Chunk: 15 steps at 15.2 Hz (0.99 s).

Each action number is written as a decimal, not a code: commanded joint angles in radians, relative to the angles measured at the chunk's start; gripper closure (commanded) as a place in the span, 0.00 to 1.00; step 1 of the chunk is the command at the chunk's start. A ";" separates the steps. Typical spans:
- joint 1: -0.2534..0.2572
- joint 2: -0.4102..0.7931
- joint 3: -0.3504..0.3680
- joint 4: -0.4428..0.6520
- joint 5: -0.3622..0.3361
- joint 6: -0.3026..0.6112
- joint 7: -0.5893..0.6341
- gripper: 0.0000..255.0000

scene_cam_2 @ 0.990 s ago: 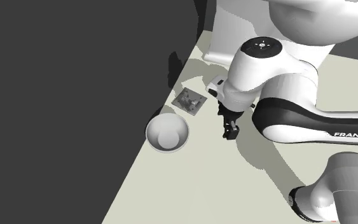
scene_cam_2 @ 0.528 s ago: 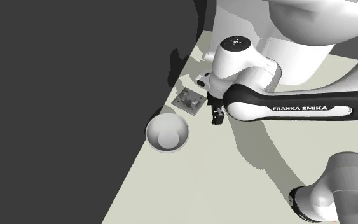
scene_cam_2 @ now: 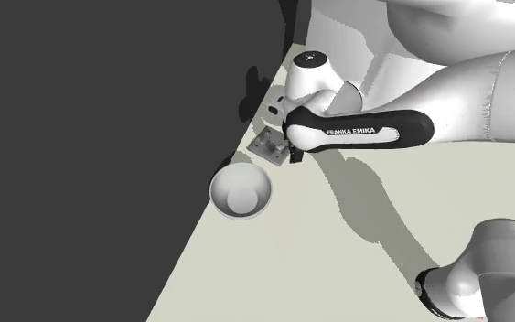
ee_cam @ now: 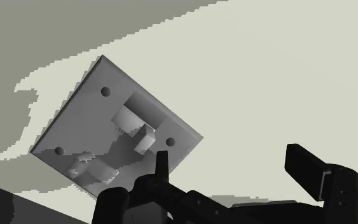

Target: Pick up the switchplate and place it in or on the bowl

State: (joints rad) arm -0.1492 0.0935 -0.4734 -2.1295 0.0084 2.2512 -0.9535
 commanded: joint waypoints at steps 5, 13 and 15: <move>-0.092 0.254 0.015 0.214 0.157 0.017 -0.185 0.00; -0.113 0.324 0.037 0.201 0.197 0.095 -0.212 0.00; -0.113 0.324 0.037 0.200 0.197 0.095 -0.212 0.00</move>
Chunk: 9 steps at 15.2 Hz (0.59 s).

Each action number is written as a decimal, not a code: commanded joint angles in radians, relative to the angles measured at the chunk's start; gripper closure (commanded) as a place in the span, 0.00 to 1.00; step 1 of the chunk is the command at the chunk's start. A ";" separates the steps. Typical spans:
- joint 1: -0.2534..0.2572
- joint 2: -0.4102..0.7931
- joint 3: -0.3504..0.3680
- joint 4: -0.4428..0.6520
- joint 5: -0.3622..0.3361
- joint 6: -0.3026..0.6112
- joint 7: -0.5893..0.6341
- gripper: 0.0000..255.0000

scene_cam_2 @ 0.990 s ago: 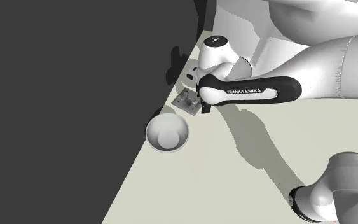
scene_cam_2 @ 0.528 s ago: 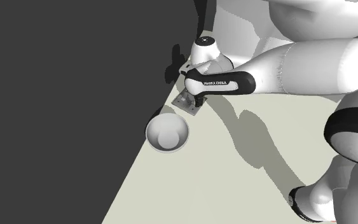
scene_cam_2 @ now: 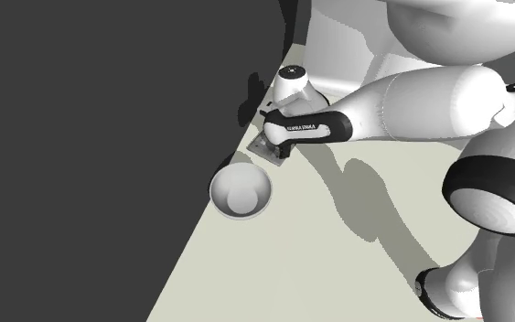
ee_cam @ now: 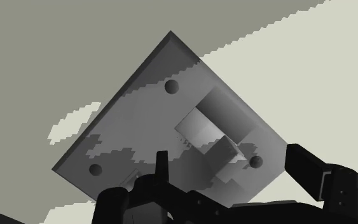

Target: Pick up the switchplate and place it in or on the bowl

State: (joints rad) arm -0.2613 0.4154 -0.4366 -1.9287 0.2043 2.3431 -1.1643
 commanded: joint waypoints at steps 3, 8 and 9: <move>-0.001 0.002 0.001 0.000 0.001 0.003 -0.001 0.00; -0.001 0.002 0.001 0.000 0.001 0.003 -0.001 1.00; -0.001 0.002 0.001 0.000 0.001 0.003 -0.001 1.00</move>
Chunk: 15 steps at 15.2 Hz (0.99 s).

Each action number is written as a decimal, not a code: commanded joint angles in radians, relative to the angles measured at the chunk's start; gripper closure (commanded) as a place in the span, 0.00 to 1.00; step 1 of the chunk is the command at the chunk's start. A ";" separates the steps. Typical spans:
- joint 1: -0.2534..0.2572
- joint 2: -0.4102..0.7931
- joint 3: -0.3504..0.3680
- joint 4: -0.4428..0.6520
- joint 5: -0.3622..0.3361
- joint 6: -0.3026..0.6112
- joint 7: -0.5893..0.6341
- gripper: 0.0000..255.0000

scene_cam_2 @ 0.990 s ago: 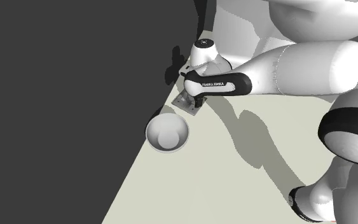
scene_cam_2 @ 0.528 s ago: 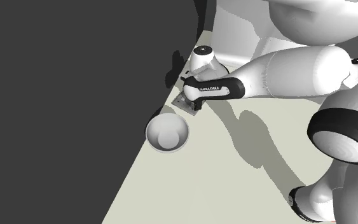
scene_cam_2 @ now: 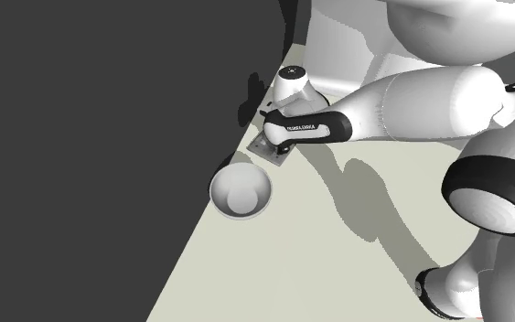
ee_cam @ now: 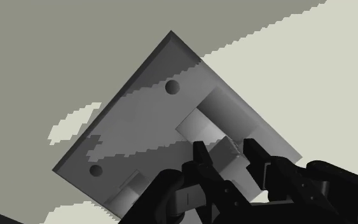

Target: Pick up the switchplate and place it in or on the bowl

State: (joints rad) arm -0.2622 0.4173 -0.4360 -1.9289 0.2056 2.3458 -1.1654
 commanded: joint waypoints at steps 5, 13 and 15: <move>0.000 0.000 0.000 0.000 0.000 0.000 0.000 1.00; 0.012 -0.049 -0.016 0.019 -0.030 -0.063 0.018 1.00; 0.016 -0.064 -0.021 0.027 -0.039 -0.085 0.024 1.00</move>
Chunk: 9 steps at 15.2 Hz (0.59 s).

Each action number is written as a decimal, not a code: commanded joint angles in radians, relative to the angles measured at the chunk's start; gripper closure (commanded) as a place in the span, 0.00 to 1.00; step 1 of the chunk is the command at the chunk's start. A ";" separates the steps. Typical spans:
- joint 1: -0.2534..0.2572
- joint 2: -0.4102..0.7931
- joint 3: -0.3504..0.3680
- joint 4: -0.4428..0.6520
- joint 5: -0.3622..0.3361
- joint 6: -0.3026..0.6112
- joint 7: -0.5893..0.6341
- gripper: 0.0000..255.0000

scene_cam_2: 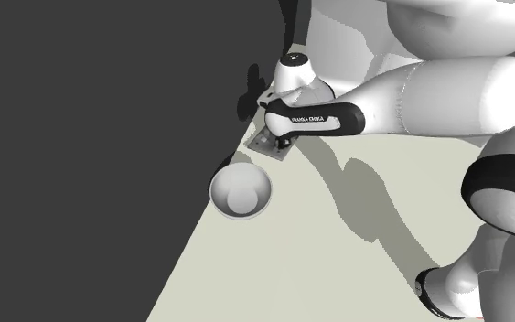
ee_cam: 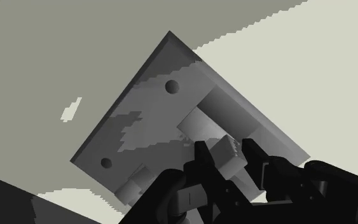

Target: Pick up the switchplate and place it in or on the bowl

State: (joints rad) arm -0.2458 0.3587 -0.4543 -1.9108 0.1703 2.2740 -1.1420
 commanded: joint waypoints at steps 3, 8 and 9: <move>0.004 -0.027 -0.009 0.022 -0.017 -0.046 0.008 1.00; 0.010 -0.059 -0.017 0.050 -0.037 -0.103 0.020 1.00; 0.011 -0.065 -0.018 0.056 -0.041 -0.115 0.022 1.00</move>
State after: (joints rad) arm -0.2357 0.2998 -0.4712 -1.8623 0.1336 2.1726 -1.1219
